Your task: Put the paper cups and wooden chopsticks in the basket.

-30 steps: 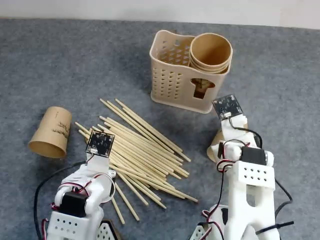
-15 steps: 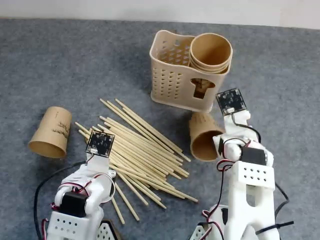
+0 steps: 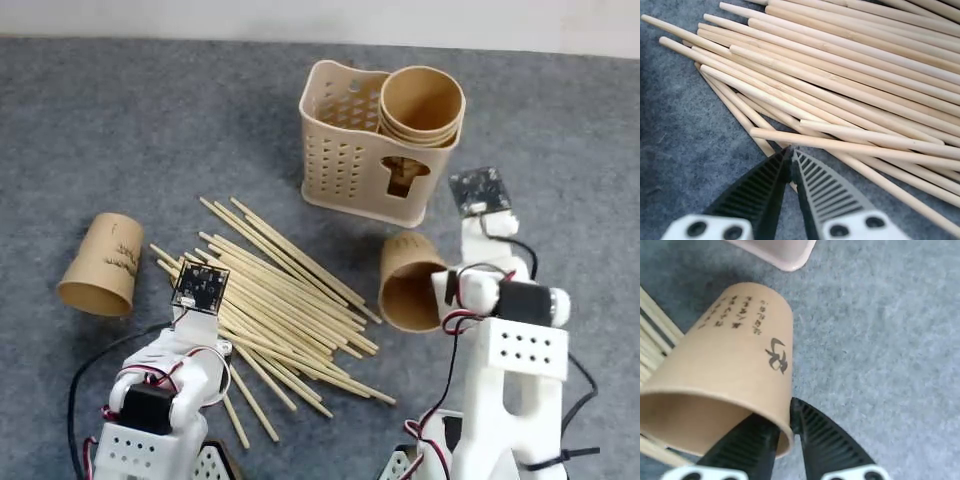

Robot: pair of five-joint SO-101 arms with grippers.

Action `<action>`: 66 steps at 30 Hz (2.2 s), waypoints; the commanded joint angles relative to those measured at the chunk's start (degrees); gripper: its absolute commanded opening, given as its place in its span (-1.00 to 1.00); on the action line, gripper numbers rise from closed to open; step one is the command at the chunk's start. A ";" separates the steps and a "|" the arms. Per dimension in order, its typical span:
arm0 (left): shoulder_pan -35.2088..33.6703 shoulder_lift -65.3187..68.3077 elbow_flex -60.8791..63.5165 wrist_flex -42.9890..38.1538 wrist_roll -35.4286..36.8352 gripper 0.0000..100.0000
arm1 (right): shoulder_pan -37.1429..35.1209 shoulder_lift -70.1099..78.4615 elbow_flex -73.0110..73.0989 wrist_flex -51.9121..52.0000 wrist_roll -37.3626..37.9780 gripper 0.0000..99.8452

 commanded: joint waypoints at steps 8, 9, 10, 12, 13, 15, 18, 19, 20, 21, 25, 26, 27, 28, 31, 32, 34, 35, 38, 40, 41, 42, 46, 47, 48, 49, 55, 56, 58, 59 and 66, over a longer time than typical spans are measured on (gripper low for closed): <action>0.66 -0.57 1.10 0.26 0.35 -0.99 | -3.21 -0.84 -32.31 19.03 -9.32 -0.99; 0.66 -0.57 1.10 0.26 0.35 -0.99 | -4.88 -0.84 -34.77 19.91 -10.64 -0.99; 0.66 -0.57 1.10 0.26 0.35 -0.99 | -6.46 -0.75 -37.14 20.35 -12.22 -0.99; 0.66 -0.57 1.10 0.26 0.35 -0.99 | -8.48 -0.66 -41.19 20.09 -15.74 -0.98; 0.66 -0.57 1.10 0.26 0.35 -0.99 | -8.66 -0.04 -43.03 19.30 -17.76 -0.98; 0.66 -0.57 1.10 0.26 0.35 -0.99 | -9.10 2.77 -47.34 18.33 -20.92 -0.98; 0.66 -0.57 1.10 0.26 0.35 -0.99 | -10.68 10.07 -54.11 17.45 -22.24 -0.98; 0.66 -0.57 1.10 0.26 0.35 -0.99 | -10.95 12.88 -56.57 17.36 -22.33 -0.98; 0.66 -0.57 1.10 0.26 0.35 -0.99 | -11.03 15.69 -58.95 17.36 -22.33 -0.98; 0.66 -0.57 1.10 0.26 0.35 -0.99 | -11.03 18.51 -61.49 17.36 -22.86 -0.98; 0.66 -0.57 1.10 0.26 0.35 -0.99 | -10.95 27.21 -72.40 17.89 -25.67 -0.98; 0.66 -0.57 1.10 0.26 0.35 -0.99 | -10.95 28.97 -74.86 17.89 -25.93 -0.98; 0.66 -0.57 1.10 0.26 0.35 -0.99 | -10.95 30.73 -77.05 17.89 -26.02 -0.98; 0.66 -0.57 1.10 0.26 0.35 -0.99 | -10.95 32.22 -78.99 17.80 -26.64 -0.98; 0.66 -0.57 1.10 0.26 0.35 -0.99 | -10.68 36.79 -83.03 17.71 -28.75 -0.98; 0.66 -0.57 1.10 0.26 0.35 -0.99 | -10.68 38.20 -83.82 17.80 -28.84 -0.98; 0.66 -0.57 1.10 0.26 0.35 -0.99 | -10.68 40.13 -84.44 17.89 -29.10 -0.98; 0.66 -0.57 1.10 0.26 0.35 -0.99 | -10.68 40.92 -84.44 17.98 -29.10 -0.98; 0.66 -0.57 1.10 0.26 0.35 -0.99 | -10.59 41.71 -84.35 17.98 -31.12 -0.98; 0.66 -0.57 1.10 0.26 0.35 -0.99 | -9.80 41.80 -84.35 17.98 -31.74 -0.98; 0.66 -0.57 1.10 0.26 0.35 -0.99 | -9.36 41.80 -84.35 17.98 -32.35 -0.98; 0.66 -0.57 1.10 0.26 0.35 -0.99 | -9.01 41.63 -84.35 17.98 -33.14 -0.98; 0.66 -0.57 1.10 0.26 0.35 -0.99 | -8.22 41.45 -84.35 20.00 -33.85 -0.98; 0.66 -0.57 1.10 0.26 0.35 -0.99 | -8.31 41.71 -84.35 20.79 -33.85 -0.98; 0.66 -0.57 1.10 0.26 0.35 -0.99 | -8.31 41.80 -84.35 21.58 -33.85 -0.98; 0.66 -0.57 1.10 0.26 0.35 -0.99 | -8.31 41.80 -84.35 22.20 -33.85 -0.97; 0.66 -0.57 1.10 0.26 0.35 -0.99 | -8.31 41.89 -84.26 22.81 -33.93 -0.71; 0.66 -0.57 1.10 0.26 0.35 -0.99 | -8.40 41.89 -84.26 22.81 -33.93 -0.67; 0.66 -0.57 1.10 0.26 0.35 -0.99 | -8.40 41.89 -84.26 22.37 -33.93 -0.63; 0.66 -0.57 1.10 0.26 0.35 -0.99 | -8.40 41.89 -84.35 22.20 -33.93 -0.62; 0.66 -0.57 1.10 0.26 0.35 -0.99 | -8.48 41.98 -84.26 13.41 -33.93 -0.62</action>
